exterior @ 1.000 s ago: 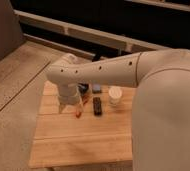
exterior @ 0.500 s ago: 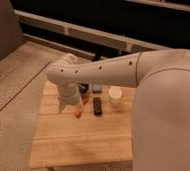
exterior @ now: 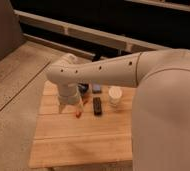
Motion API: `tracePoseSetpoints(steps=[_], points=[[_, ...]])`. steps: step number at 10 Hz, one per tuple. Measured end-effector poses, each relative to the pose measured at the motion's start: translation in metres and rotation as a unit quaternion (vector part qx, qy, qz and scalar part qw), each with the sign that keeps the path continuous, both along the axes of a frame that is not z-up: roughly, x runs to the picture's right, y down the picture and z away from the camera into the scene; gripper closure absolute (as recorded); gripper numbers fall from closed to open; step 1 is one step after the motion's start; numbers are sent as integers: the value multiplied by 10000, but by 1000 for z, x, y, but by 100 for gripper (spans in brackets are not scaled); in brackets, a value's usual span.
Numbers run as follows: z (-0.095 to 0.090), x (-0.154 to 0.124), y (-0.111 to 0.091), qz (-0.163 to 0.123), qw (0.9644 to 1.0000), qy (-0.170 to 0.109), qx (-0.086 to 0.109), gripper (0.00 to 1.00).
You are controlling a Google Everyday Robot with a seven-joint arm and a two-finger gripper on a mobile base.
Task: Place the eraser on the white sponge
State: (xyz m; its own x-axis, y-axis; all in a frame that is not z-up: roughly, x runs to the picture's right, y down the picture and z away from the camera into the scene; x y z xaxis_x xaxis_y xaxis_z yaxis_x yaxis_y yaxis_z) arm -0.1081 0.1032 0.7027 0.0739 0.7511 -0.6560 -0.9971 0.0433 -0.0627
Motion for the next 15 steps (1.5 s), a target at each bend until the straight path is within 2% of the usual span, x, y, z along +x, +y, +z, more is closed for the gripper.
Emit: tracePoseSetpoints(steps=[2, 3, 5, 6, 7, 8, 10, 12, 14, 15], points=[[1, 0, -3, -13, 10000, 11, 26, 35], [8, 7, -14, -85, 9998, 51, 143, 35], [22, 31, -54, -310, 9979, 63, 569, 35], [26, 38, -65, -366, 9970, 64, 686, 35], [30, 50, -84, -441, 9951, 66, 882, 35], [31, 51, -94, -457, 9939, -13, 1007, 35], [40, 61, -125, -404, 9885, -483, 1376, 35], [53, 78, -138, -322, 9843, -799, 1538, 35], [68, 85, -138, -556, 9787, -1122, 1627, 35], [74, 93, -130, -708, 9779, -1192, 1563, 35]])
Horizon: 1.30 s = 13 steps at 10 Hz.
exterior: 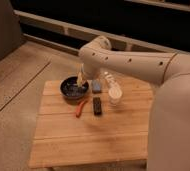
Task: Place the eraser on the white sponge
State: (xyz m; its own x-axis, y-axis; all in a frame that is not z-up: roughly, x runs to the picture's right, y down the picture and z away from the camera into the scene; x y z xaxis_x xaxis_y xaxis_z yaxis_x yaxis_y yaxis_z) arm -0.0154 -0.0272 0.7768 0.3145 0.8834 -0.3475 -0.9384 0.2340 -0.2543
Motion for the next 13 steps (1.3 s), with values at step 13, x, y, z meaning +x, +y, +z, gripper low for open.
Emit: tracePoseSetpoints(steps=[13], points=[[47, 21, 125, -381, 9859, 816, -1407, 35]])
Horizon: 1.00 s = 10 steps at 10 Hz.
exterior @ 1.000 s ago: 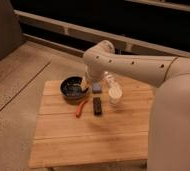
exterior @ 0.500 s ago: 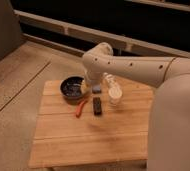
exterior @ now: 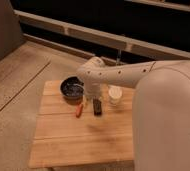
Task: Place the eraser on the white sponge
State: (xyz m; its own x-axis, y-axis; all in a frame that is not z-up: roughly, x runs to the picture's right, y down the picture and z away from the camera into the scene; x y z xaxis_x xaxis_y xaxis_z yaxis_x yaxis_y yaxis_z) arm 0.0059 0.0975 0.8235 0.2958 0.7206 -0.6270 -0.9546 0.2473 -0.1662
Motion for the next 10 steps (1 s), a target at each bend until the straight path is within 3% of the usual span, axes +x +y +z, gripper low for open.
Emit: tracePoseSetpoints(steps=[1, 4, 10], points=[[16, 5, 12, 104, 9997, 122, -175, 35], [39, 9, 7, 86, 9994, 197, -257, 35], [67, 13, 15, 36, 9982, 233, -549, 35]])
